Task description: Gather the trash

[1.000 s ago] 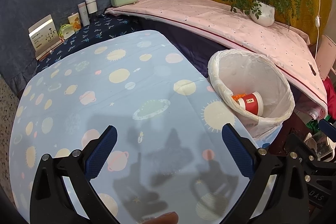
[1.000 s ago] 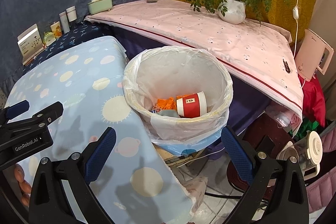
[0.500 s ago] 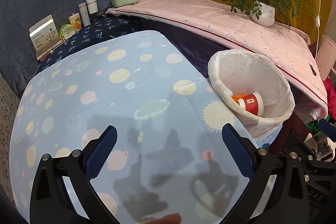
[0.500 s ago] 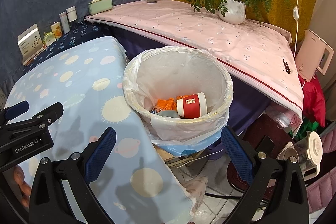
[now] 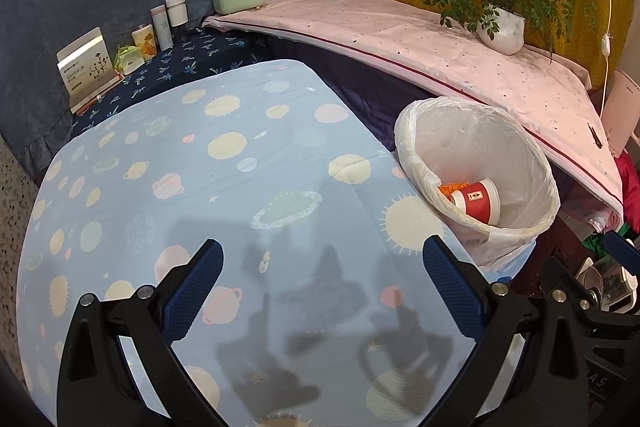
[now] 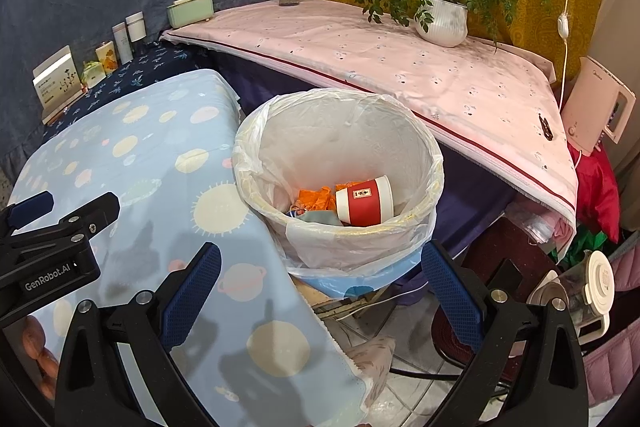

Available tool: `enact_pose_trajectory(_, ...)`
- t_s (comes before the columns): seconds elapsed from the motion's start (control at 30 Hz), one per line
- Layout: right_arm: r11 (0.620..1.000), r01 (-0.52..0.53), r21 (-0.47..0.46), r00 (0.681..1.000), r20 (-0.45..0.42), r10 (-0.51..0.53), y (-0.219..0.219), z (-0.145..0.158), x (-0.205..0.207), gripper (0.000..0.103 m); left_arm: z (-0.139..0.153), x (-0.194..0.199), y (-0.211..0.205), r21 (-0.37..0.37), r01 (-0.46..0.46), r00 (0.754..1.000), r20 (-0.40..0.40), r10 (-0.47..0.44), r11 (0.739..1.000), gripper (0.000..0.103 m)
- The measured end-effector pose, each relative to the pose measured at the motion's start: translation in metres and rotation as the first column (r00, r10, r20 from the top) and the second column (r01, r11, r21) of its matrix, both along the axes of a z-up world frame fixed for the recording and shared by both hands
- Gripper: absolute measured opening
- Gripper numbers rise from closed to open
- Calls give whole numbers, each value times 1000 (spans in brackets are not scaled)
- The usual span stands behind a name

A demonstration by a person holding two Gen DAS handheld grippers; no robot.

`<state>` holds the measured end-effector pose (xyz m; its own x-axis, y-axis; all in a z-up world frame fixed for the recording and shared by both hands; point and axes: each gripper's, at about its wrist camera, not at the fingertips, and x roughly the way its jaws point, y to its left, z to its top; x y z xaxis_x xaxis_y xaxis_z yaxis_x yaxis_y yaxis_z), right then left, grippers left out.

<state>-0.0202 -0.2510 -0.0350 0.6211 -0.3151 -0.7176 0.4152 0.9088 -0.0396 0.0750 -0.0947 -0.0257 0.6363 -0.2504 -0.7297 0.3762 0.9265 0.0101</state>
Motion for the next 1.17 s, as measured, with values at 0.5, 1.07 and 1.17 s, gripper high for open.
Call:
enact_pose_trajectory(0.5, 1000, 0, 2, 1000, 1, 0, 0, 0, 0, 97, 0, -2, -10, 8, 16, 1000, 8, -16, 1000, 95)
enact_pose_trajectory(1.07, 1000, 3, 2, 1000, 4, -3, -3, 0, 1, 97, -1, -3, -12, 0, 49, 999, 14, -49, 999, 95)
enact_pose_trajectory(1.17, 1000, 7, 1, 1000, 7, -7, -2, 1, 0, 97, -1, -2, -13, 1, 60, 998, 12, -60, 998, 95)
